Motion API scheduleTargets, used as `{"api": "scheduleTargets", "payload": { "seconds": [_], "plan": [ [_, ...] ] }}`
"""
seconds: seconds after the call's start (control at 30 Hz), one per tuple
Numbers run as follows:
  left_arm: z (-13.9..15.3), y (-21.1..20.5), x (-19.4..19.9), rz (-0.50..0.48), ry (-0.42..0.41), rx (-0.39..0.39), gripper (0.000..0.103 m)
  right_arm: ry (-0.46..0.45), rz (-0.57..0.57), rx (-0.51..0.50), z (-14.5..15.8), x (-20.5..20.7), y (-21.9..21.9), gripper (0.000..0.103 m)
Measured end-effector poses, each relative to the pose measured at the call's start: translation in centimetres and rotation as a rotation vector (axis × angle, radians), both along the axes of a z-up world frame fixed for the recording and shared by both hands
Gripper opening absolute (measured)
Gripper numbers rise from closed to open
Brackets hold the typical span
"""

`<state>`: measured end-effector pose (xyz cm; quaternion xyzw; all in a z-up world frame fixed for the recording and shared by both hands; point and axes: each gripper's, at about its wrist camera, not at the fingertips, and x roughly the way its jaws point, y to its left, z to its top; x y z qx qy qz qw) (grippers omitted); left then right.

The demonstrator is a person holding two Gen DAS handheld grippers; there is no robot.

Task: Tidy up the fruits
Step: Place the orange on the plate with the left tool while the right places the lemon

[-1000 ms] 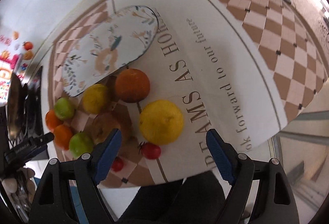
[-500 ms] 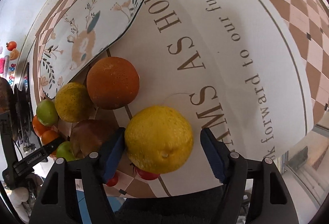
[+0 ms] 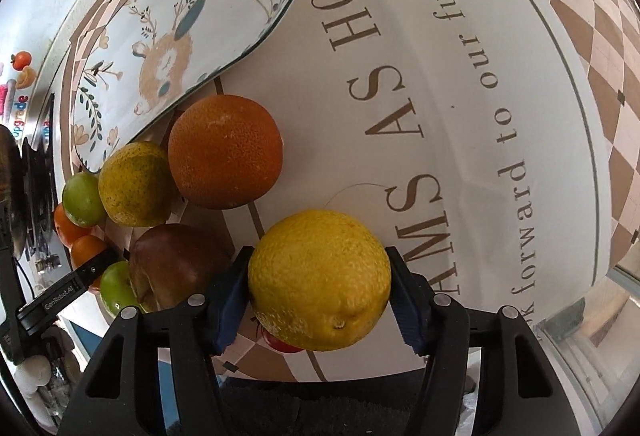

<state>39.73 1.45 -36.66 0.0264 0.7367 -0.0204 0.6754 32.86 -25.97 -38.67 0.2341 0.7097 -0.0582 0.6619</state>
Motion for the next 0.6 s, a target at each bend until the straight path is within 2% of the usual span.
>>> {"api": "scheduleTargets", "payload": {
  "seconds": [0.2,0.33,0.5,0.6],
  "plan": [
    [2.1,0.3,-1.7,-0.008,-0.042,-0.008,0.061,-0.038,-0.013,0.03,2.1,0.5,-1.1,0.065],
    [5.6,0.5,-2.3,-0.004,-0.087,-0.045,0.061,-0.092,0.0,0.056,4.7,1.4,-1.6,0.065],
    [11.4,-1.3,-0.5,-0.025,-0.166,-0.112,0.062,-0.164,0.059,0.082,7.8,4.8,-1.7,0.065],
    [12.0,-2.8,2.2,0.011,-0.138,-0.175,0.062,-0.19,0.119,0.054,8.1,8.2,-1.8,0.065]
  ]
}}
